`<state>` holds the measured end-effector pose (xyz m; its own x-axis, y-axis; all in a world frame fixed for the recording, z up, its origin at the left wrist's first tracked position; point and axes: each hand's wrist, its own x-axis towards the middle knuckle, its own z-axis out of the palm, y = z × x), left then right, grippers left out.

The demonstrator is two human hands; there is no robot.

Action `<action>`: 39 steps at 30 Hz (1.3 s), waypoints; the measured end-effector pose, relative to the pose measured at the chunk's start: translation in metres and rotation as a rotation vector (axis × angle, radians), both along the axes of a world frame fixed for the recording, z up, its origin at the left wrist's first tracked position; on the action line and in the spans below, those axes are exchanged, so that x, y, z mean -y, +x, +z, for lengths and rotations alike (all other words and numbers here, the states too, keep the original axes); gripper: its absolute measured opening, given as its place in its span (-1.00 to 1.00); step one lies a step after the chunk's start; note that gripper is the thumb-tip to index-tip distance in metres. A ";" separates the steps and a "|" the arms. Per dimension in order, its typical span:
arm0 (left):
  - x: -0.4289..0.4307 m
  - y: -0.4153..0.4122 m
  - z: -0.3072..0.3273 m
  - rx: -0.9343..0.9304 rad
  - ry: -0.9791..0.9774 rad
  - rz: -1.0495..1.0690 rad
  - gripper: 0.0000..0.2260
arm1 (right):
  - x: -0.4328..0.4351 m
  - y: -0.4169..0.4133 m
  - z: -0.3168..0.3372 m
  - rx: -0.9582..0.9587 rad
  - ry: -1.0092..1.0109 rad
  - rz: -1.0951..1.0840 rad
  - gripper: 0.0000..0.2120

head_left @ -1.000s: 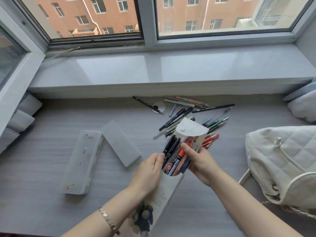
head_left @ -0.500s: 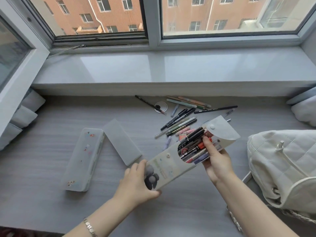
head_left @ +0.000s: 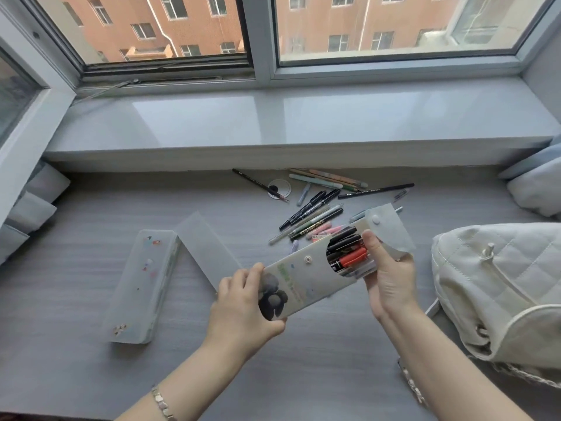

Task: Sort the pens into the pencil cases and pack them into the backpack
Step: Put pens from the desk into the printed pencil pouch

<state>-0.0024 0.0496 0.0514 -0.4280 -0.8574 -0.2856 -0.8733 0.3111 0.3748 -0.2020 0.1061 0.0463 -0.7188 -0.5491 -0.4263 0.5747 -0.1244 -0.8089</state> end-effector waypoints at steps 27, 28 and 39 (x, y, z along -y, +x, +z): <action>0.008 -0.013 0.012 0.057 0.029 -0.061 -0.23 | -0.014 0.022 0.010 -0.869 0.328 0.519 -0.67; 0.009 -0.012 0.011 0.061 0.027 -0.067 -0.22 | -0.016 0.025 0.007 -0.882 0.333 0.535 -0.65; 0.019 0.016 -0.010 0.204 -0.270 -0.352 -0.09 | -0.027 0.002 -0.010 -0.982 0.346 1.079 -0.77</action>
<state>0.0139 0.0307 0.0418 -0.6633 -0.7260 -0.1815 -0.7452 0.6629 0.0721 -0.2001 0.1334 0.0358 -0.1137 -0.9633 -0.2433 -0.5119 0.2667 -0.8166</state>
